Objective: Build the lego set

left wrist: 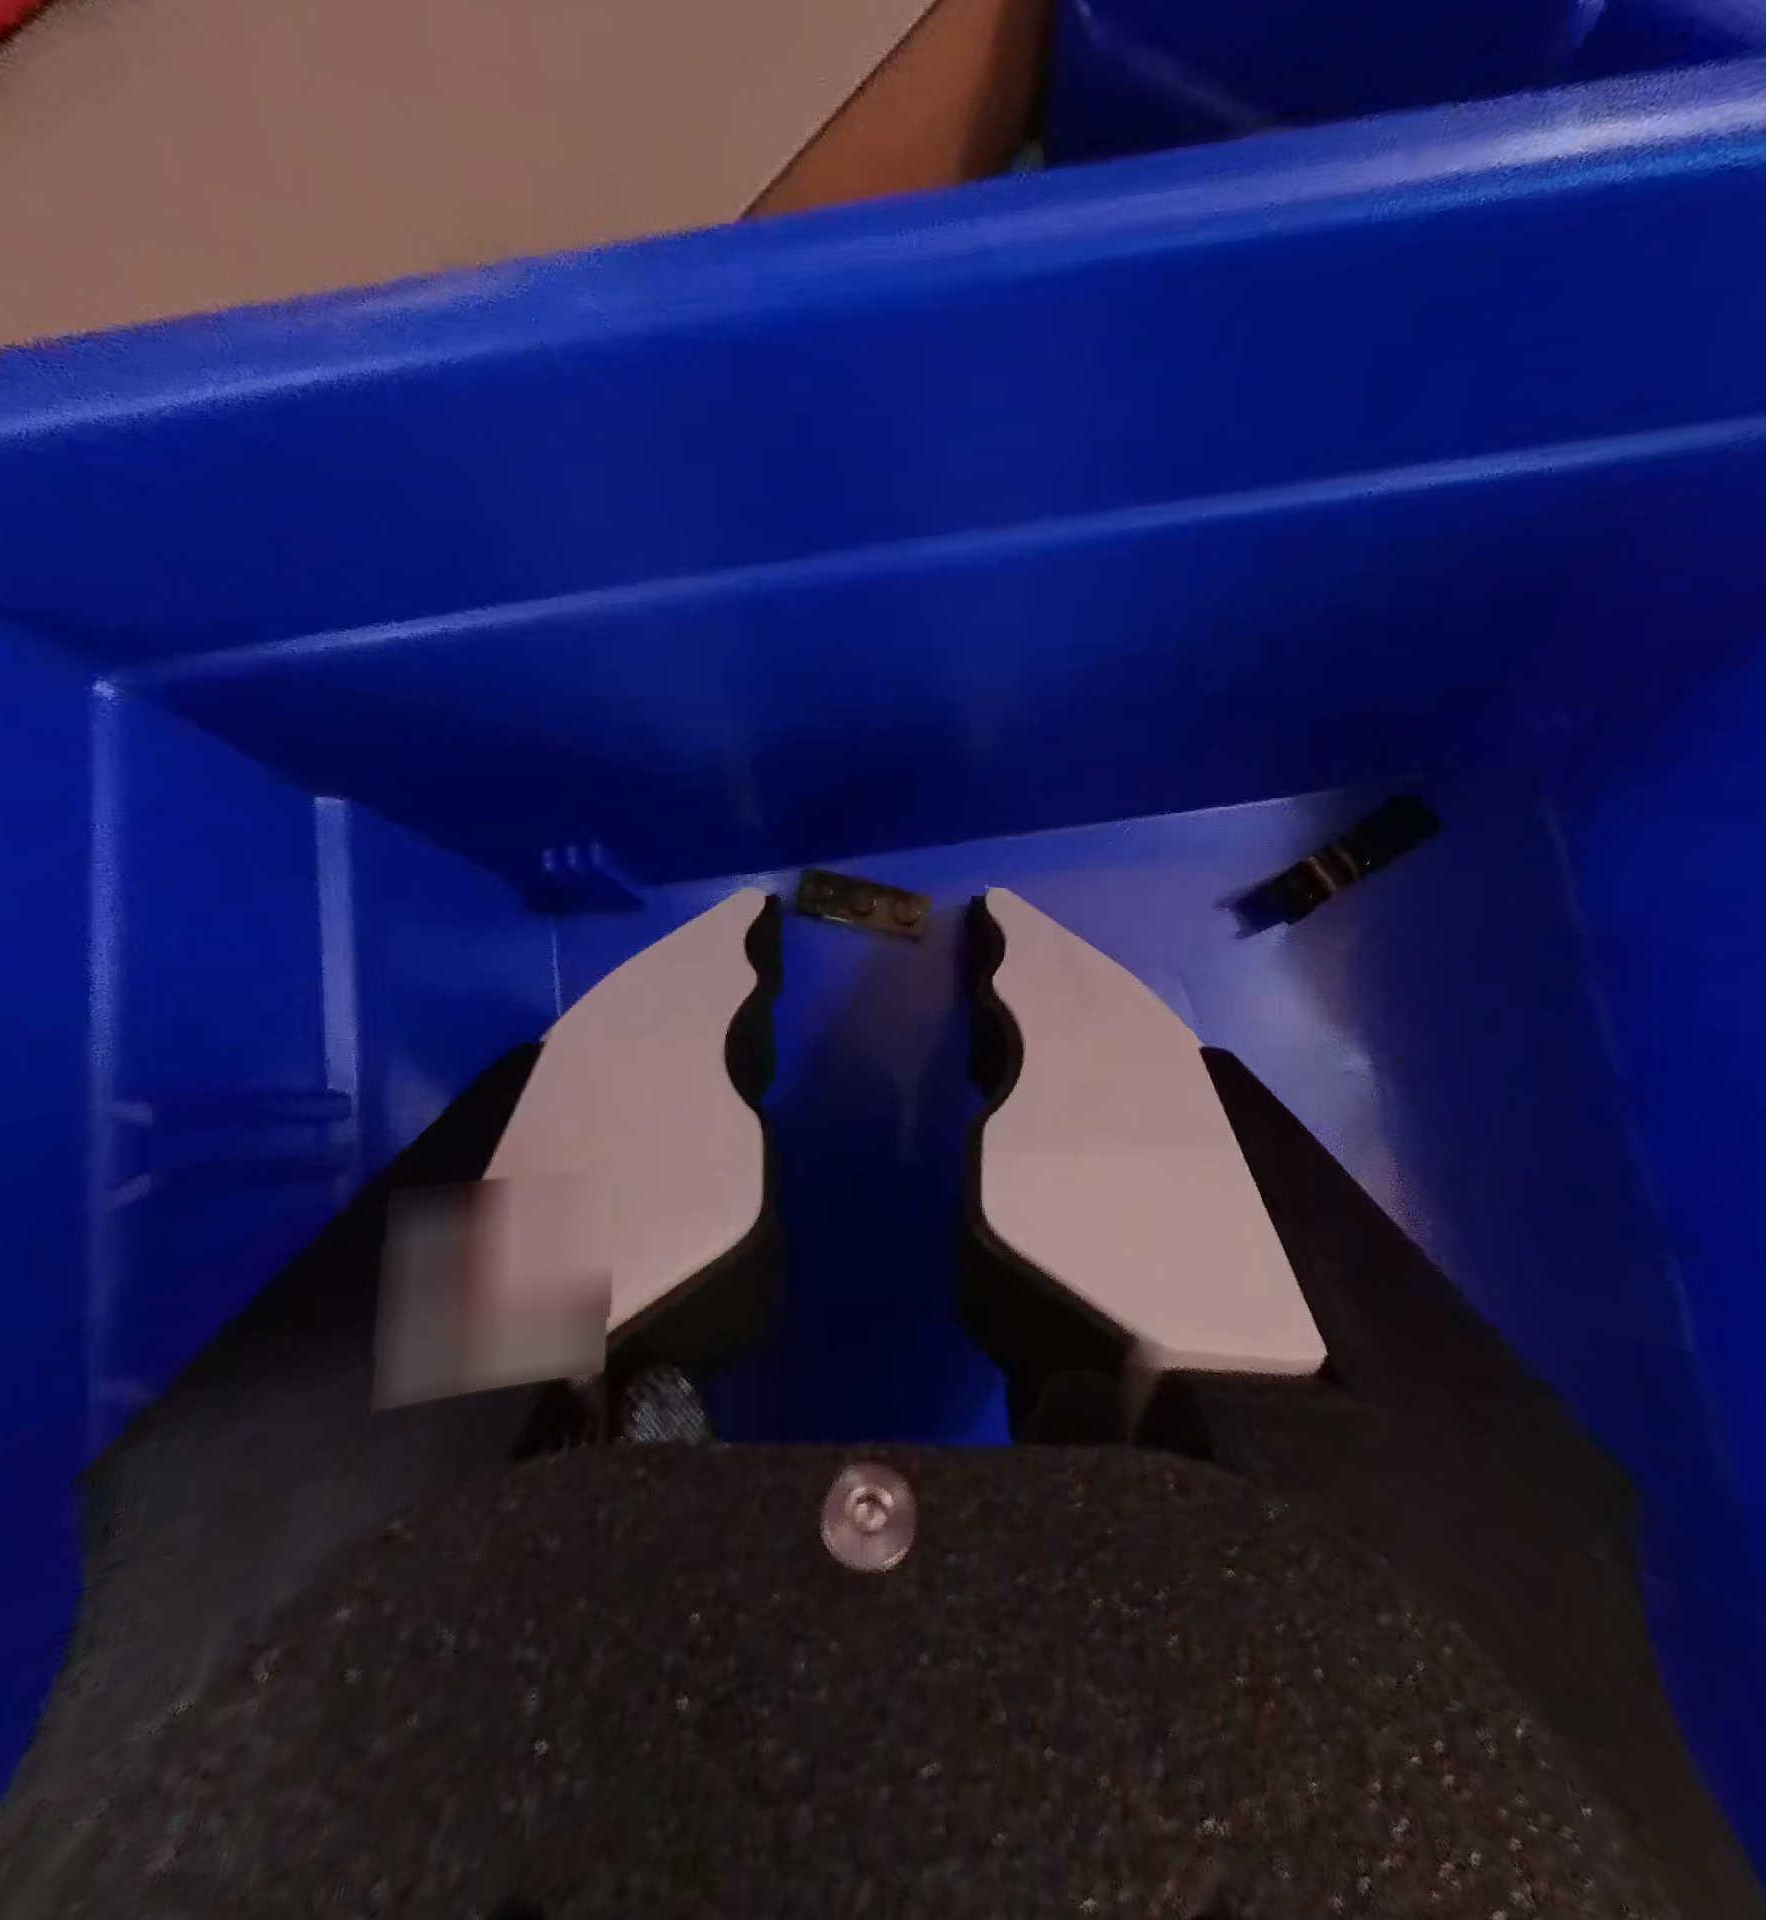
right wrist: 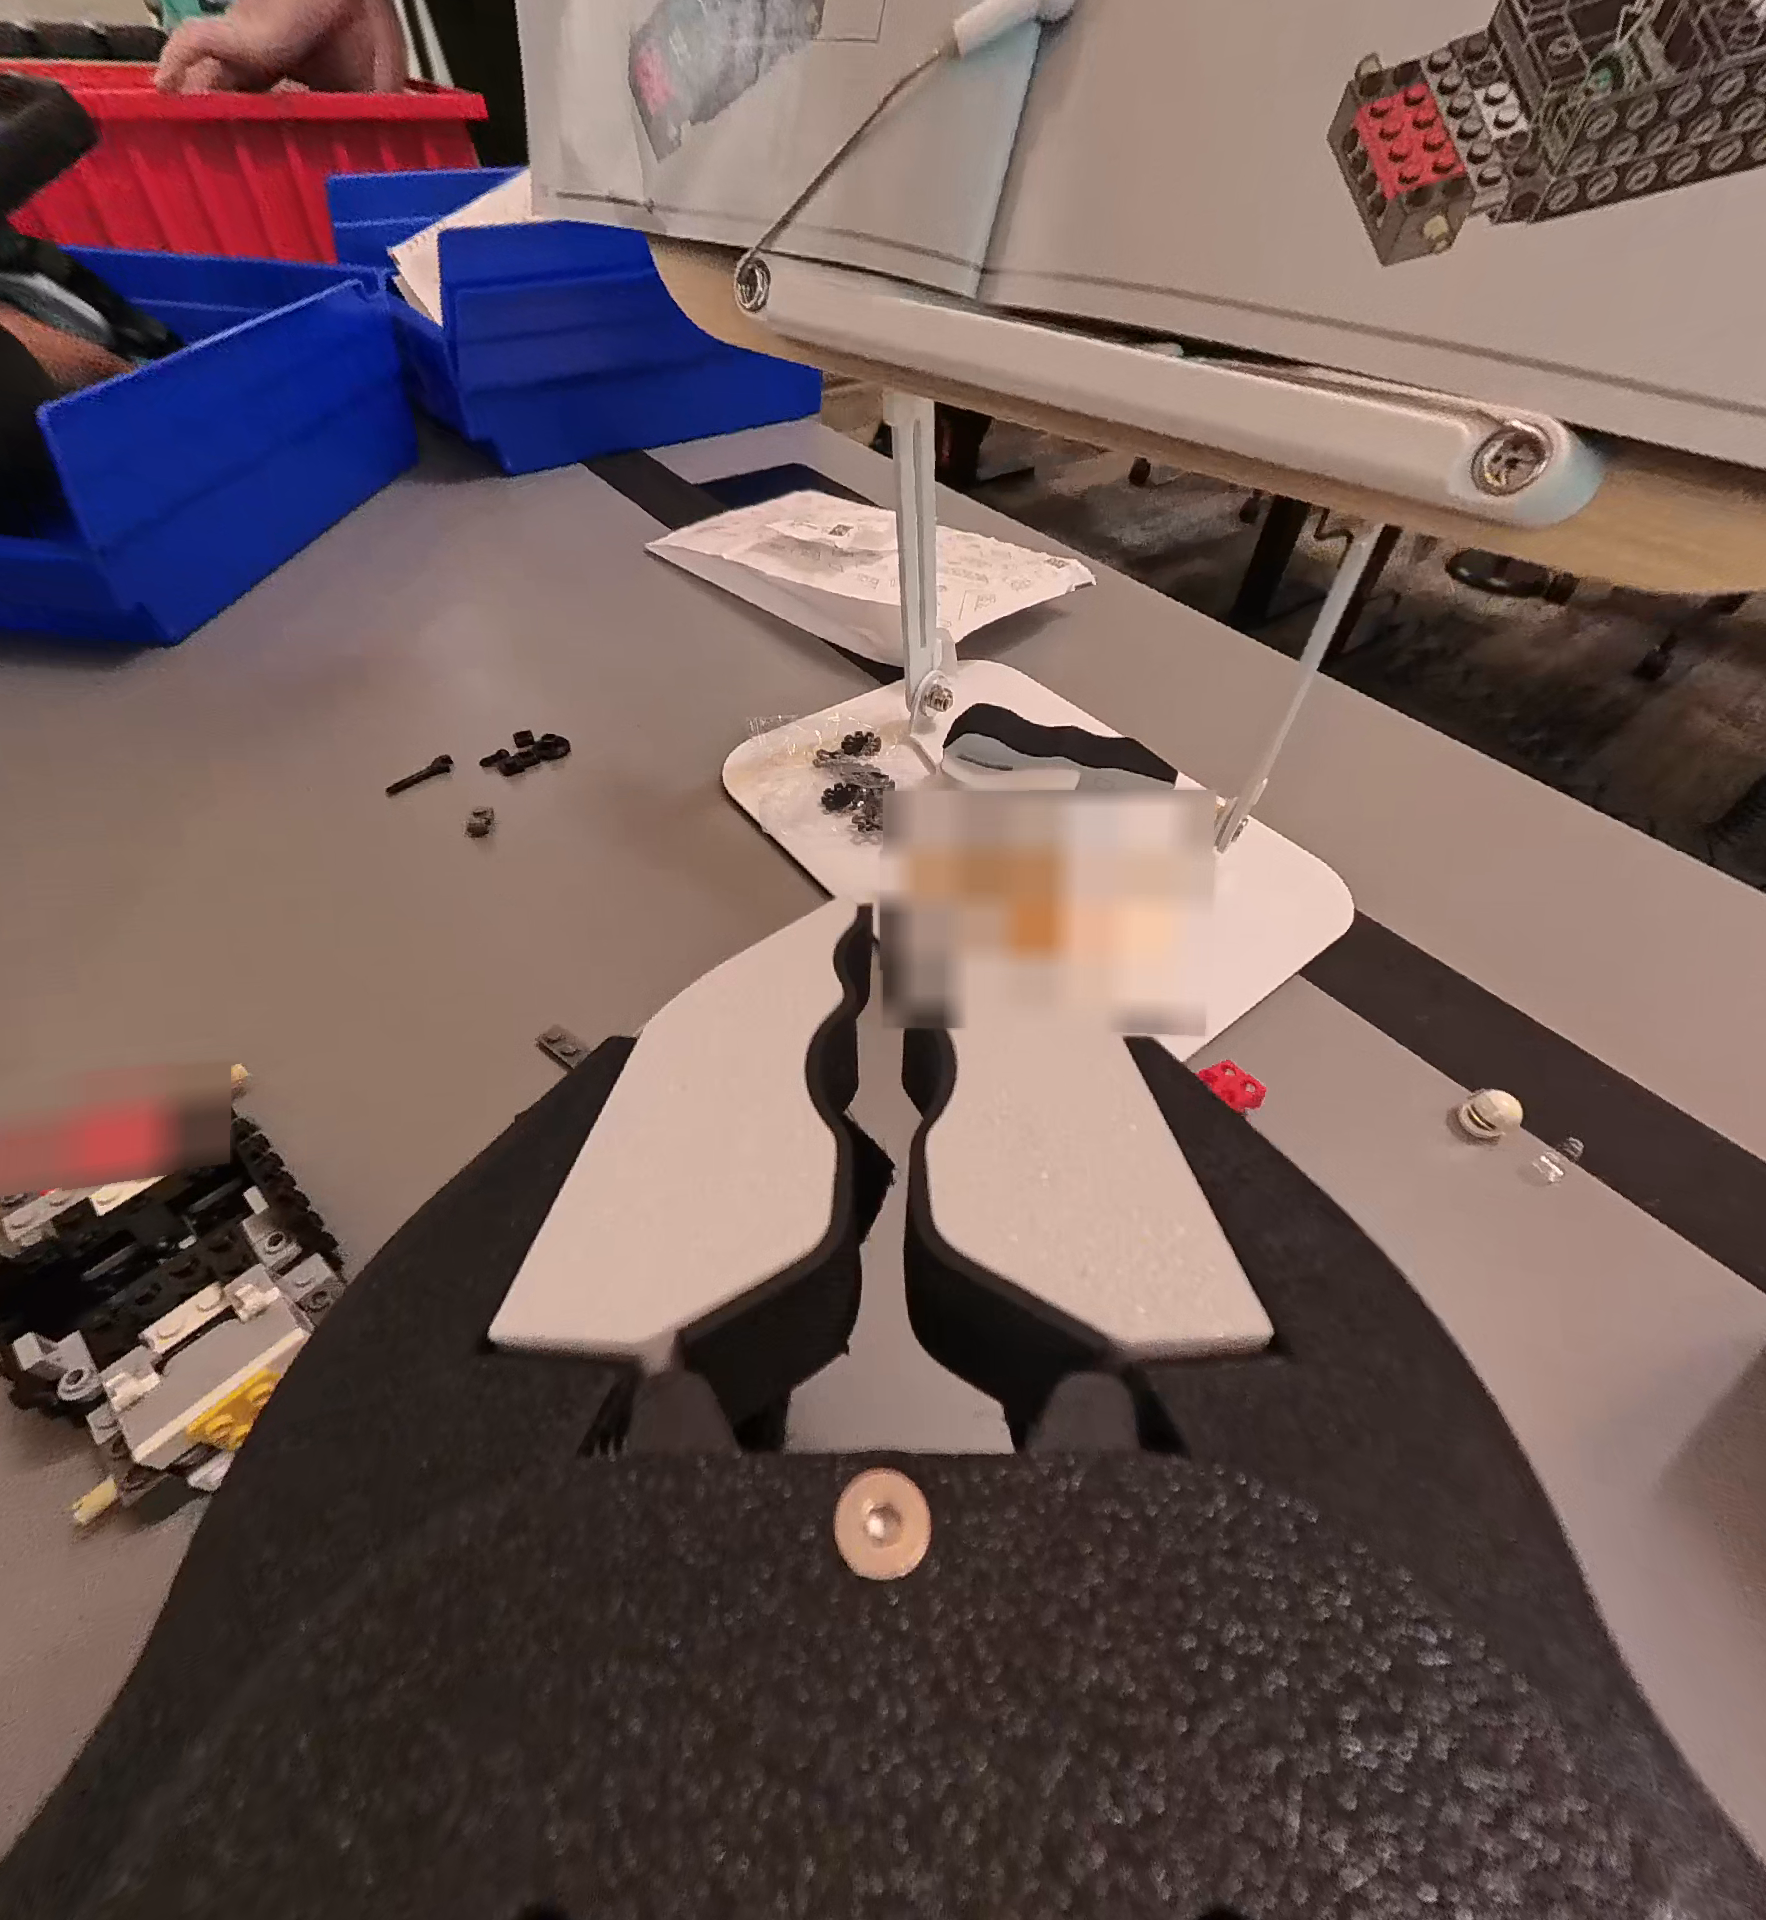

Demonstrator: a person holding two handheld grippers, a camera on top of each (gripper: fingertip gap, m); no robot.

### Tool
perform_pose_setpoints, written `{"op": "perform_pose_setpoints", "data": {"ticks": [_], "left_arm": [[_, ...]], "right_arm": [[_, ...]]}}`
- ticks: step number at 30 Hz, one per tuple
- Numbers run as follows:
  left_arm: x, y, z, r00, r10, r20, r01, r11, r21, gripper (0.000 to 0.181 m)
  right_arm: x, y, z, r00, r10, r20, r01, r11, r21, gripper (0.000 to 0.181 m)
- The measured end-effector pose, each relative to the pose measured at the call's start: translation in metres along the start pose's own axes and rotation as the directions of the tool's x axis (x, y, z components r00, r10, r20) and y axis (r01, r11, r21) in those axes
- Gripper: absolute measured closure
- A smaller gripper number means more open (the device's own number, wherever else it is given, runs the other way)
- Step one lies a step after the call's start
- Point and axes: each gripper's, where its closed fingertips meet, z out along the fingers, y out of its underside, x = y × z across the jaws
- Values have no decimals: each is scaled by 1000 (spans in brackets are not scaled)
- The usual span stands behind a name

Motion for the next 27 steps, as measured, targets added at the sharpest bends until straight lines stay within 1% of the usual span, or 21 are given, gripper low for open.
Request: {"op": "perform_pose_setpoints", "data": {"ticks": [2, 4, 8, 12, 14, 16, 19, 21, 23, 24, 25, 27], "left_arm": [[0, -1, 2, 999, -29, -24, 30, 1000, 8, 151], [-1, 0, 1, 1000, -13, -25, 14, 1000, 4, 156], [-2, 2, -1, 999, -22, -23, 21, 999, -24, 156], [1, 7, -8, 998, -34, -55, 31, 998, -60, 157], [7, 5, -18, 996, -26, -87, 23, 999, -38, 157], [17, 2, -33, 989, -10, -145, 10, 1000, -1, 157], [45, -3, -69, 960, 53, -274, -34, 997, 76, 157], [74, -7, -107, 916, 141, -376, -86, 983, 160, 157], [114, -3, -156, 841, 291, -456, -187, 948, 259, 157], [139, 4, -182, 781, 376, -499, -242, 919, 312, 157], [167, 13, -208, 703, 462, -540, -294, 881, 370, 157], [221, 44, -255, 524, 609, -595, -393, 793, 466, 157]], "right_arm": [[1, 3, 1, 1000, 6, 2, -6, 1000, -9, 179], [0, 6, 2, 1000, 6, 4, -6, 1000, -18, 179], [0, 6, 2, 1000, -4, 1, 4, 1000, -22, 178], [1, 4, 0, 1000, -1, -1, 1, 1000, -14, 179], [2, 3, 0, 1000, 1, -1, -1, 1000, -11, 179], [3, 2, -1, 1000, 0, -4, 0, 1000, -9, 178], [4, 1, -2, 1000, 2, -5, -2, 1000, -4, 178], [3, 0, -2, 1000, 1, -5, -1, 1000, -1, 178], [2, 0, -2, 1000, -1, -4, 1, 1000, -2, 178], [2, -1, -1, 1000, 0, -2, 0, 1000, -1, 178], [1, -1, -1, 1000, 0, 0, 0, 1000, -1, 178], [-1, -2, -1, 1000, -7, 3, 7, 1000, -2, 178]]}}
